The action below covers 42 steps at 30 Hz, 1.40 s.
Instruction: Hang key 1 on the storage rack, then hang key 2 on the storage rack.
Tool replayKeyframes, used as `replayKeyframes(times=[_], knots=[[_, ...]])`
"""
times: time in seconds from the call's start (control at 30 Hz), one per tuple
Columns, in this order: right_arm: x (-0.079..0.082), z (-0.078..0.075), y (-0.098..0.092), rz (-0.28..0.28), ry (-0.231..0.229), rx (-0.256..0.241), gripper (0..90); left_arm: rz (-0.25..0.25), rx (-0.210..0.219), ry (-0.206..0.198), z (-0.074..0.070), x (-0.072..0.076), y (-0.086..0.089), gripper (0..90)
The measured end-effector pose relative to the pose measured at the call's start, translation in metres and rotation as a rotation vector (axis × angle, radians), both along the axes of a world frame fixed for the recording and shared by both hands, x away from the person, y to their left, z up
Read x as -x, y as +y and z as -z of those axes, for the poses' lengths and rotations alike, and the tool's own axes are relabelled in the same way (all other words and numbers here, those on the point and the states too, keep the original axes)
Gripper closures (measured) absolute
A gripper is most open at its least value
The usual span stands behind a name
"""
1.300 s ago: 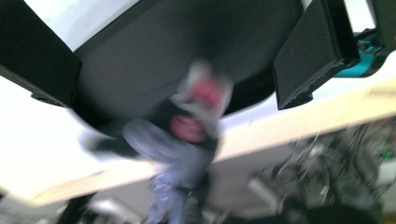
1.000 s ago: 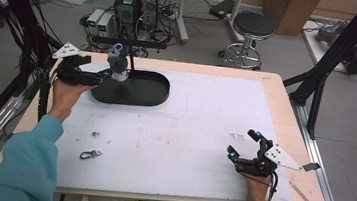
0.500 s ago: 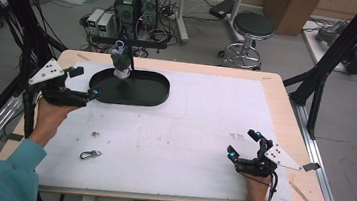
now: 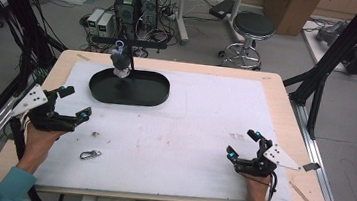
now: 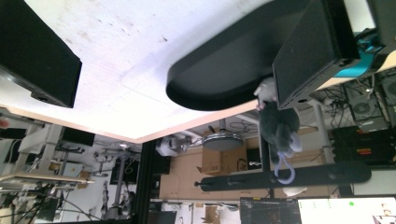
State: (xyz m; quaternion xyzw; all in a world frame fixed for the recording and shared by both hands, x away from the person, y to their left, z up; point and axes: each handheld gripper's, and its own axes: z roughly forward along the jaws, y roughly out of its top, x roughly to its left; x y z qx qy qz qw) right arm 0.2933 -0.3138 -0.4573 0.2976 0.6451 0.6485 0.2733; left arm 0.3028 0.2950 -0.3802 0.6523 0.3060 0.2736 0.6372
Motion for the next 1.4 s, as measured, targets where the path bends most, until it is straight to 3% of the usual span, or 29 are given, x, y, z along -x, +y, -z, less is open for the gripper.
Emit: replayKeyframes(times=[0.33,0.87,1.03,1.2,1.33,1.4], knots=[[0.0,0.0,0.0,-0.003,-0.001,0.005,0.6,0.005,0.007,0.0,0.018,0.014,0.003,1.7],[-0.001,0.0,0.0,-0.001,-0.012,0.012,0.6,0.022,-0.014,0.02,0.02,0.015,0.003,1.7],[-0.001,0.0,0.0,-0.002,-0.01,0.009,0.6,0.067,-0.024,0.016,0.02,0.016,0.005,1.7],[0.0,0.0,0.0,-0.001,-0.008,0.007,0.6,0.098,-0.034,0.047,0.02,0.015,0.007,1.7],[0.0,0.0,0.0,-0.002,-0.008,0.007,0.6,0.159,-0.072,0.067,0.017,0.013,0.007,1.7],[0.0,0.0,0.0,-0.002,-0.006,0.007,0.6,0.204,-0.068,0.081,0.015,0.013,0.007,1.7]])
